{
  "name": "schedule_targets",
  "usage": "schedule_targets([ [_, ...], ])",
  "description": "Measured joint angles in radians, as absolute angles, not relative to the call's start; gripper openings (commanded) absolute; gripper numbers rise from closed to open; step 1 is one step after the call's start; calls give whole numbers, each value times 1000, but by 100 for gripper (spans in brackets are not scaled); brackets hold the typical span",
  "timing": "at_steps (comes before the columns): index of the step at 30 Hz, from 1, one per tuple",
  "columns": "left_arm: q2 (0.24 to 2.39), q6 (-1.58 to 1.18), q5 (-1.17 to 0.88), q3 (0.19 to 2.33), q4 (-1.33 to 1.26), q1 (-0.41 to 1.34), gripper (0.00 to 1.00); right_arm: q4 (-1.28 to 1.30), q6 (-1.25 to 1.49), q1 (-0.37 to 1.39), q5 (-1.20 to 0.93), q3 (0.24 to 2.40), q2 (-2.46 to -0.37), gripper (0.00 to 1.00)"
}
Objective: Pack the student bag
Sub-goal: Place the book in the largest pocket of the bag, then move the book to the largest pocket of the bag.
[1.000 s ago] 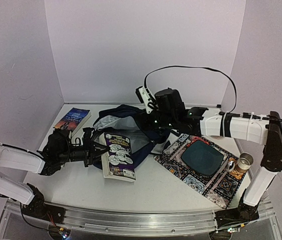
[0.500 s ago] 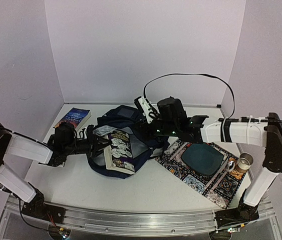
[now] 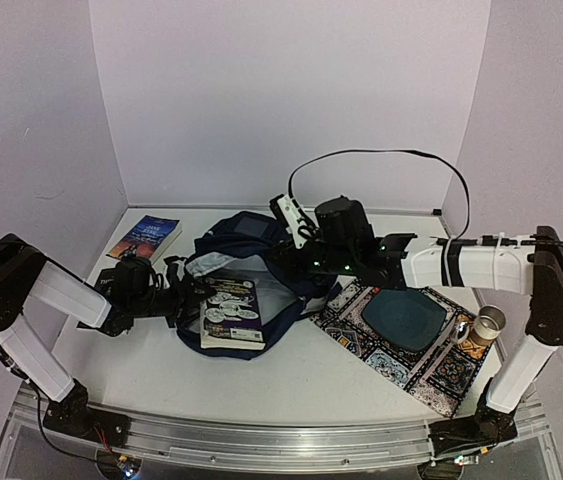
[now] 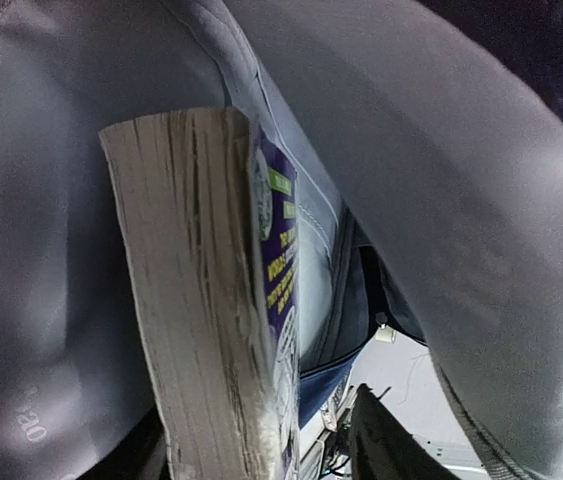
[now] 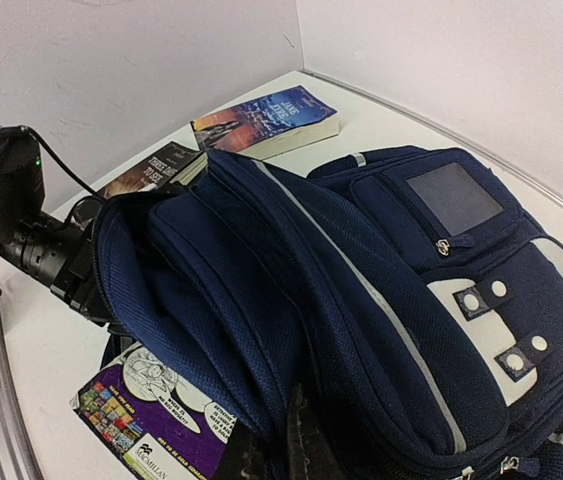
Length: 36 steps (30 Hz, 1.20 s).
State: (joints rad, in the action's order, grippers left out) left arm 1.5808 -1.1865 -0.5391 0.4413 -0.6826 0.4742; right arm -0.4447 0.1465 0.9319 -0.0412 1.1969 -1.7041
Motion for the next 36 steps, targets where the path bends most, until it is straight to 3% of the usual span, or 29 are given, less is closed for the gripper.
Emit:
schedule_targets([
  [5, 1524, -1177, -501, 408, -637, 474, 71, -450, 146, 939, -27, 1204, -1722, 0],
  [13, 1194, -1112, -308, 397, -251, 485, 74, -451, 142, 951, 4, 1231, -1760, 0],
  [19, 1049, -1107, -96, 441, 5, 707, 74, -453, 143, 954, 17, 1243, -1772, 0],
  [28, 1033, -1379, 136, 396, 31, 1027, 76, -458, 154, 957, 42, 1256, -1781, 0],
  [36, 1174, -1558, 238, 385, -82, 1094, 74, -458, 159, 957, 45, 1260, -1784, 0],
])
